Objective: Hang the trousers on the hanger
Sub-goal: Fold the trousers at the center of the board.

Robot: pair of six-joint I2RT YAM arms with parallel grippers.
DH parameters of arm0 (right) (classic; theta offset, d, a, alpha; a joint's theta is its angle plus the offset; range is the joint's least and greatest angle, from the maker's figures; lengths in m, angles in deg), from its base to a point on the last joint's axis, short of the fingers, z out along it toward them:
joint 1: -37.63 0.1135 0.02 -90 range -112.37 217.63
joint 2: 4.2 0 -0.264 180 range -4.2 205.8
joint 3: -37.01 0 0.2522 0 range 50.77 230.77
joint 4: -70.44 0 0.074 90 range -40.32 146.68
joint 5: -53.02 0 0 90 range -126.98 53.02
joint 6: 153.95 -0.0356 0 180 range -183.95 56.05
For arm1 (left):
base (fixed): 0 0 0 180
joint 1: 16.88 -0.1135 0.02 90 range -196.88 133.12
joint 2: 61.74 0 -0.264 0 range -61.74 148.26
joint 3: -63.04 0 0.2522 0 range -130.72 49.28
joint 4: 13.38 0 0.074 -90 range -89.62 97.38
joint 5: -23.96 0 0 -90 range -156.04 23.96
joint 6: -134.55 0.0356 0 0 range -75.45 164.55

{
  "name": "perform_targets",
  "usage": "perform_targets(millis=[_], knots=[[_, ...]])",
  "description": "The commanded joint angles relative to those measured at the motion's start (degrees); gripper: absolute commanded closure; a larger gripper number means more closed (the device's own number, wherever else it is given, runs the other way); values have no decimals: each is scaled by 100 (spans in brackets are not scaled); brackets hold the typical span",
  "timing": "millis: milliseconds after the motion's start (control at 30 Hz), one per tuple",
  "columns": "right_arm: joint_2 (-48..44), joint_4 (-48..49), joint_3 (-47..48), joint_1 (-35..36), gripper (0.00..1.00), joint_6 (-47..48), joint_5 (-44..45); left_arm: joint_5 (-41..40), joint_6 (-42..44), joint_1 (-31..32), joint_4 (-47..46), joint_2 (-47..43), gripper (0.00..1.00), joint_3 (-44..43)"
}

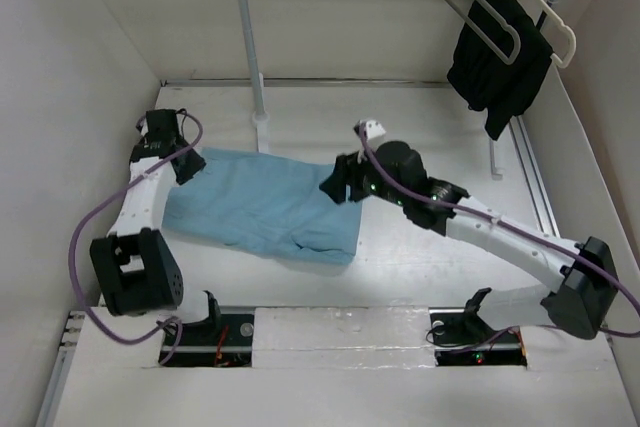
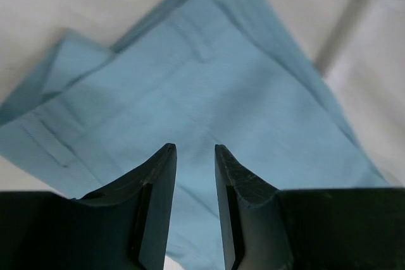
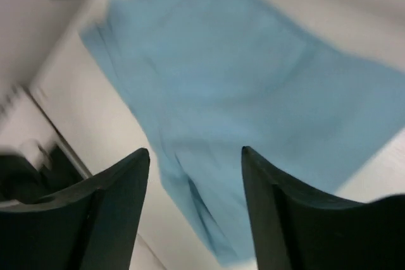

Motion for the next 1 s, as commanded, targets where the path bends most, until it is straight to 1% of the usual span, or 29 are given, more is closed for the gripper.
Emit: perform_targets(millis=[0,67,100,167,200,267,333,400,467,500,567,600,633,667,700,733,767,800,833,867,933,967], knots=[[-179,-755,-803,121,31,403,-146,433,293,-356,-313,270,72,-122],[-478,-746,-1276,68,21,377,-234,458,425,-286,-226,665,72,-316],[-558,-764,-1393,-28,17,272,-339,624,434,-285,-243,763,72,-448],[-734,-764,-1778,-82,17,175,-680,704,434,-41,-487,939,72,-475],[-778,-607,-1937,-151,18,70,-752,853,443,13,-628,983,72,-388],[-787,-492,-2236,-335,21,34,-945,907,321,13,-935,1175,72,-160],[-700,-370,-2377,-398,20,-18,-1130,968,302,13,-1121,1352,73,-28],[-428,7,-2631,-529,18,-150,-1551,872,302,13,-1280,1677,73,95],[-173,80,-2677,-583,15,-194,-1815,784,337,13,-1298,1992,74,96],[63,193,-2729,-583,13,-229,-1851,575,302,13,-1280,2073,75,61],[188,422,-2869,-583,13,-300,-2157,406,250,-65,-1306,2170,75,105],[328,797,-2914,-583,14,-343,-2203,380,223,-66,-1315,2170,75,166],[407,861,-2923,-583,17,-344,-2203,84,145,-240,-1298,2170,75,192],[478,949,-2923,-583,19,-326,-2238,29,135,-294,-1341,2127,75,236],[557,1168,-2914,-583,27,-326,-2264,-224,126,-294,-1342,2126,76,298],[732,1222,-2888,-583,38,-318,-2265,-383,118,-294,-1289,2109,75,298],[812,1222,-2862,-530,57,-326,-2195,-533,109,-294,-1202,2117,75,281],[917,1135,-2862,-530,93,-300,-2134,-935,57,-294,-1079,2152,75,255],[918,1135,-2862,-530,93,-300,-2133,-939,56,-294,-1078,2153,75,254],[883,1074,-2905,-582,99,-291,-2020,-1078,-83,-294,-878,2187,75,219],[734,732,-2975,-662,100,-151,-1861,-1264,-181,-425,-718,2205,76,193],[490,582,-3054,-766,100,-72,-1626,-1299,-251,-478,-604,2179,76,184]])
